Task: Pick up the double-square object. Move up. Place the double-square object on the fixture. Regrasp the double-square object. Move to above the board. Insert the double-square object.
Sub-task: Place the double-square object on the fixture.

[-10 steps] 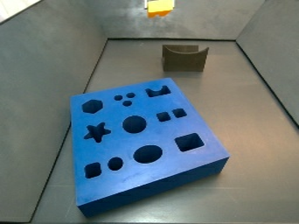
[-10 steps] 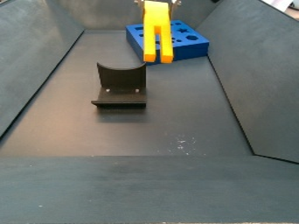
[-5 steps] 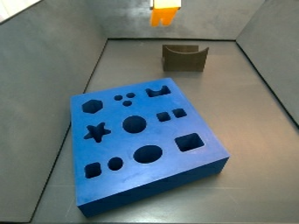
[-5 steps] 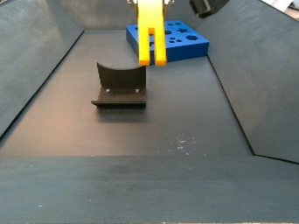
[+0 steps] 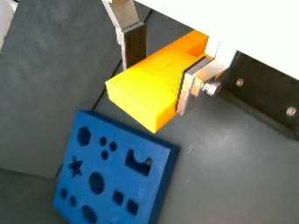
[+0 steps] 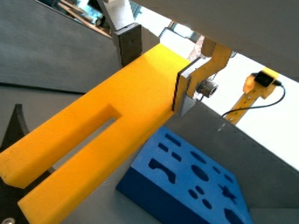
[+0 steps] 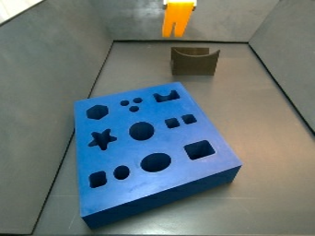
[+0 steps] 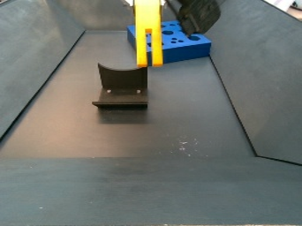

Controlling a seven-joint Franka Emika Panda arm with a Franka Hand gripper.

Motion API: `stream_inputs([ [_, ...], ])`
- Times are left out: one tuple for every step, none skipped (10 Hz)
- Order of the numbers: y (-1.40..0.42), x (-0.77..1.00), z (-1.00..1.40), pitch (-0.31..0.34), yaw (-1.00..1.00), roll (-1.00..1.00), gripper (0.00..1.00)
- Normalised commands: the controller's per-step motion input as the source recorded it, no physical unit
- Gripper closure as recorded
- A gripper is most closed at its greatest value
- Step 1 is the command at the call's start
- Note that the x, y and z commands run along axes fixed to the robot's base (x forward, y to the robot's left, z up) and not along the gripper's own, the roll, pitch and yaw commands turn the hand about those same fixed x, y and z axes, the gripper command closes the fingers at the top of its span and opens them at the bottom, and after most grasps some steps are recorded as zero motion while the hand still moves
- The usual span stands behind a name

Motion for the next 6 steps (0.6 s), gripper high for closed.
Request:
stream_inputs([
  [0.04, 0.83, -0.02, 0.021, -0.17, -0.3, 1.0],
  [0.03, 0.78, -0.01, 0.001, -0.15, -0.22, 1.0],
  [0.04, 0.69, -0.01, -0.016, -0.13, -0.18, 1.0],
  [0.04, 0.65, -0.02, -0.019, -0.12, -0.18, 1.0],
  [0.04, 0.59, -0.03, -0.02, -0.1, -0.17, 1.0],
  [0.04, 0.54, -0.02, -0.014, -0.08, -0.17, 1.0],
])
